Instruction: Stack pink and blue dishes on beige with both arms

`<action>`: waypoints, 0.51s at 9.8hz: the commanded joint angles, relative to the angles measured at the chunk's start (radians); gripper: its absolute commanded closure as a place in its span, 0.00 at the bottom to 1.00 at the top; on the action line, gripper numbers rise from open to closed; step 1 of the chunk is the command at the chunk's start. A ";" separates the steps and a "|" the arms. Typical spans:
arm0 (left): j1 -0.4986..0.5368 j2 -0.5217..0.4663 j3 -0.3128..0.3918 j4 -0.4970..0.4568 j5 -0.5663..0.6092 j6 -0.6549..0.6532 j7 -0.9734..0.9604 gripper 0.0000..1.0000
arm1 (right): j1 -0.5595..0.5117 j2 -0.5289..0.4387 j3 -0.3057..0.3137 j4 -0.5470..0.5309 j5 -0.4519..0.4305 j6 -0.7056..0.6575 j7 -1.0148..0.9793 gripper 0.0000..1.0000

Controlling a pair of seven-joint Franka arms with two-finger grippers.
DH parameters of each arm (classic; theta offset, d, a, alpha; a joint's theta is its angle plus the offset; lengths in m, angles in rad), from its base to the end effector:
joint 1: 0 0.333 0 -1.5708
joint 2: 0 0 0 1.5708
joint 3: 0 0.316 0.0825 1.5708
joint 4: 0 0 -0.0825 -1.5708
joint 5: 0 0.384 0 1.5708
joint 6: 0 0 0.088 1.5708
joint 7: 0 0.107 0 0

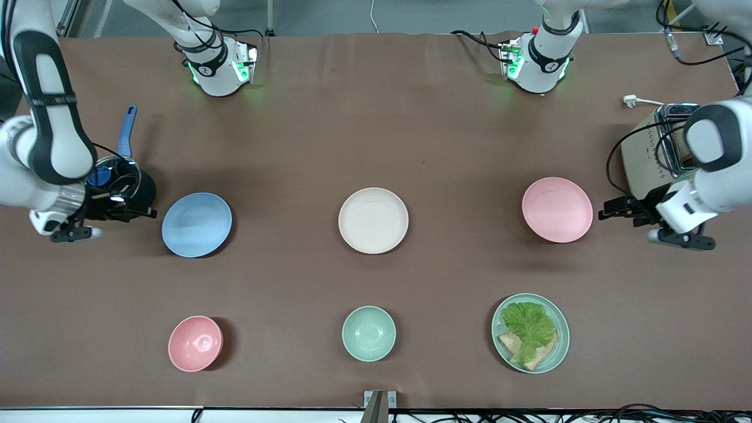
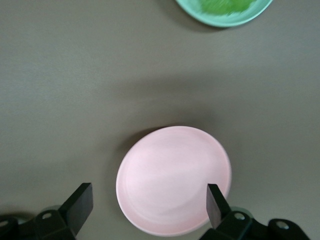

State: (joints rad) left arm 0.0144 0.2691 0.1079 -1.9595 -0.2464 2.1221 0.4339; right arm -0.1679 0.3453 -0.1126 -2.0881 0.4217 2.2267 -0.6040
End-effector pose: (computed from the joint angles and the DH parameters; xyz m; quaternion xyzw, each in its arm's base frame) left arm 0.5919 0.0594 0.3321 0.9912 -0.0862 -0.0254 0.0976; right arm 0.5450 -0.1434 0.2441 -0.9861 -0.0165 0.0312 0.1621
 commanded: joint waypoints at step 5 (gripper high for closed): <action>0.029 0.242 0.004 -0.033 -0.074 0.148 0.180 0.08 | -0.022 0.090 0.004 -0.046 0.135 0.068 -0.132 0.27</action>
State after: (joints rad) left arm 0.0414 0.4715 0.1104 -1.9860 -0.3015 2.2417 0.5882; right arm -0.1796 0.4350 -0.1162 -2.1102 0.5265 2.2700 -0.7089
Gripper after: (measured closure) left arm 0.048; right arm 0.194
